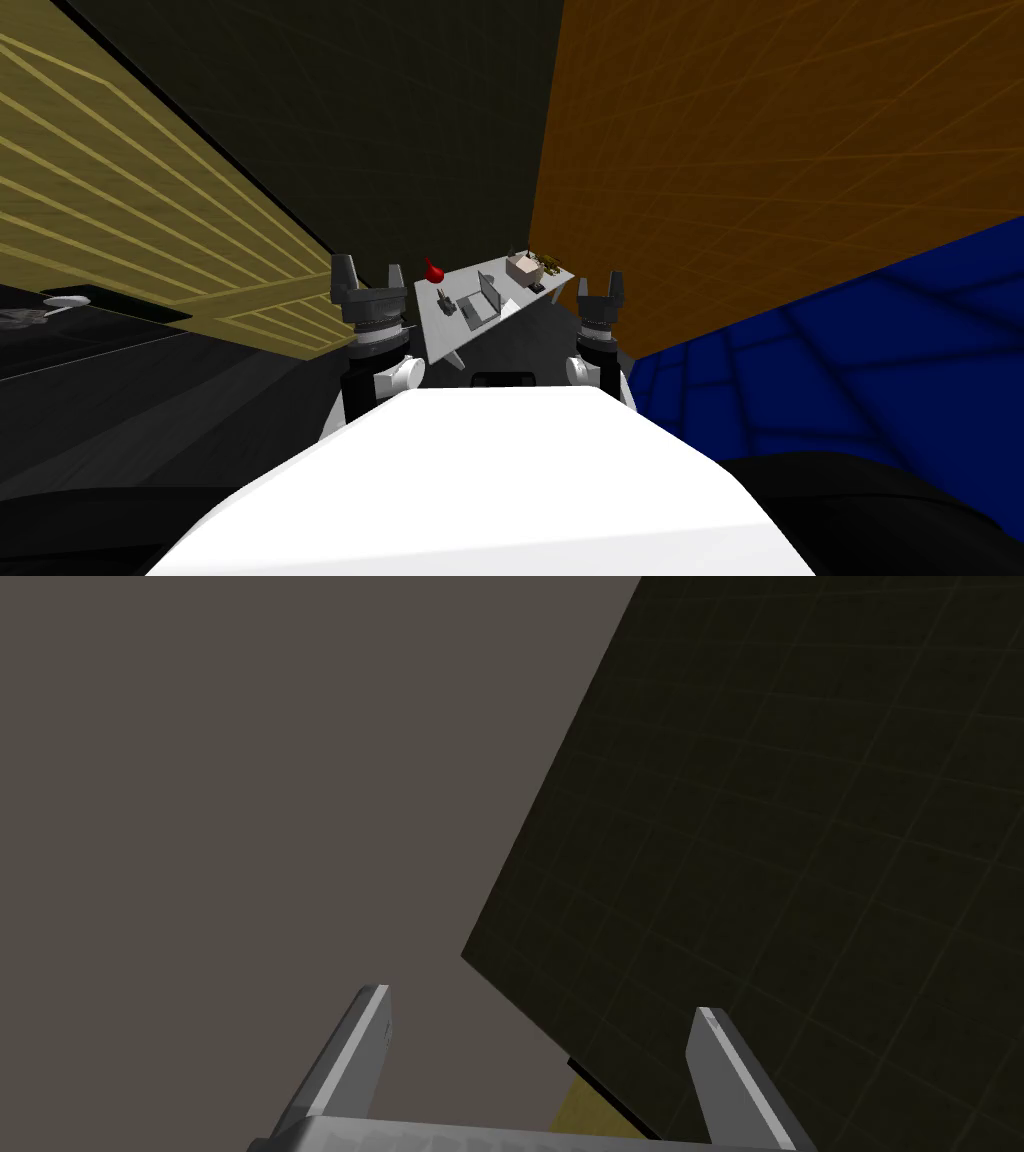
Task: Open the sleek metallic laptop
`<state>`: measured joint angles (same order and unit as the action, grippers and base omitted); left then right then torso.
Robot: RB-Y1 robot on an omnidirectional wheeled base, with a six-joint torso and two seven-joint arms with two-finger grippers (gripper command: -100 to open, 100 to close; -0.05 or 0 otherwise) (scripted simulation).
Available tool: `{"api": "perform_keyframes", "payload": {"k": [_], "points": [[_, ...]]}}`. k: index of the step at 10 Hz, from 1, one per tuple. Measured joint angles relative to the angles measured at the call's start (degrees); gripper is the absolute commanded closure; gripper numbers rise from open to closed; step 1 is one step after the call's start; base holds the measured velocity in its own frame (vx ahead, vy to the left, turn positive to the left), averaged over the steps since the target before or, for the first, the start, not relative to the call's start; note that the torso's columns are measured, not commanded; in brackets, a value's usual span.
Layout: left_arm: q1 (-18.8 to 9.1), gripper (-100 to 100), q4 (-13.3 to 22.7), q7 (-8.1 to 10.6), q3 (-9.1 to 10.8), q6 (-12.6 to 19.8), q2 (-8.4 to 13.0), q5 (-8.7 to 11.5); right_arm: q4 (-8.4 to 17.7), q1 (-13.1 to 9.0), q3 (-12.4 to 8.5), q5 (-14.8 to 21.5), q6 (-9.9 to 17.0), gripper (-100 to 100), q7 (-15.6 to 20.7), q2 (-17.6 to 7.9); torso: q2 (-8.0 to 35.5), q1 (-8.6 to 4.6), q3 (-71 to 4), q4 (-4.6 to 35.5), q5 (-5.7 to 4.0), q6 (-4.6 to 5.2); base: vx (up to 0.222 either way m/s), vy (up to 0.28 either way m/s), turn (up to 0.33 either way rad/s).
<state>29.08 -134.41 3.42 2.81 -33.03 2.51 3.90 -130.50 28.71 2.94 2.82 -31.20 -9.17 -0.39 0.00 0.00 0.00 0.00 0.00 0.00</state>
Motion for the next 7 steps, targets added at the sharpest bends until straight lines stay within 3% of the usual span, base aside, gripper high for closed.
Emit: {"api": "perform_keyframes", "payload": {"k": [2,7], "points": [[0.00,0,0.00,0.00,0.00,0.00,0.00,0.00,0.00,0.00,0.00,0.00,0.00,0,0.00,0.00,5.97,0.00,-12.00,6.00,0.00,0.00,0.000,0.000,0.000],[0.00,0,-0.01,0.00,0.00,0.00,0.00,0.00,-0.02,0.00,0.00,0.00,0.00,0,0.00,0.00,26.93,0.00,-53.81,26.91,0.00,0.00,0.000,0.000,0.000]]}}
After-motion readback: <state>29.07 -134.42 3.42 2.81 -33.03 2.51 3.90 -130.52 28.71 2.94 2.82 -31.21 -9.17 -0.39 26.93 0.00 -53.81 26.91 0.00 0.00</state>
